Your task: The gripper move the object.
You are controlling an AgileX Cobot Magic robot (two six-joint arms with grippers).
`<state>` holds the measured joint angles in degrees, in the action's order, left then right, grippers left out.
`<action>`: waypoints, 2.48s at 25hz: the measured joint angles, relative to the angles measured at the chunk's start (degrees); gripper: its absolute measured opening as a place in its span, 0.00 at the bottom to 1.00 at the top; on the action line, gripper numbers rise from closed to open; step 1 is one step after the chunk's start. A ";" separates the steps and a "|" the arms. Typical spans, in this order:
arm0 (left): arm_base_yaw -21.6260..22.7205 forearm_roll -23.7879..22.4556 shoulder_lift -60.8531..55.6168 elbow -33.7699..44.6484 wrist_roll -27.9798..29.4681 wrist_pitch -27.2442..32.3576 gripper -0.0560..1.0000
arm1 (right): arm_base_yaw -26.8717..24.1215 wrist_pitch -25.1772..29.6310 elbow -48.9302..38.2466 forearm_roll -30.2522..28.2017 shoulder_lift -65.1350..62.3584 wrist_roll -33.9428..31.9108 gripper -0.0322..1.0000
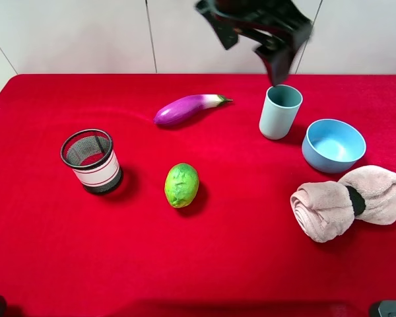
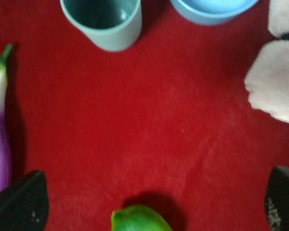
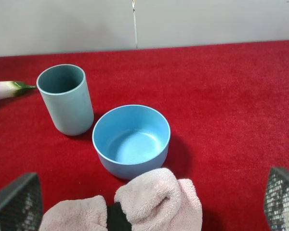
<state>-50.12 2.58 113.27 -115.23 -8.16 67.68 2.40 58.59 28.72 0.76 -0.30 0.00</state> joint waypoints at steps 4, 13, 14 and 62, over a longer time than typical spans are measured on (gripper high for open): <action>4.66 5.52 -5.09 6.10 -4.21 0.00 0.88 | 0.00 0.00 0.00 0.00 0.00 0.00 0.70; 12.86 10.18 -17.91 20.66 -7.75 0.00 0.88 | 0.00 0.00 0.00 0.00 0.00 0.00 0.70; 13.75 10.18 -19.41 22.13 -7.80 0.00 0.88 | 0.00 0.00 0.00 0.00 0.00 0.00 0.70; 50.44 -0.20 -107.21 84.41 6.26 -5.81 0.91 | 0.00 0.00 0.00 0.00 0.00 0.00 0.70</action>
<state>0.32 2.38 6.06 -30.83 -1.90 61.86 2.40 58.59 28.72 0.76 -0.30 0.00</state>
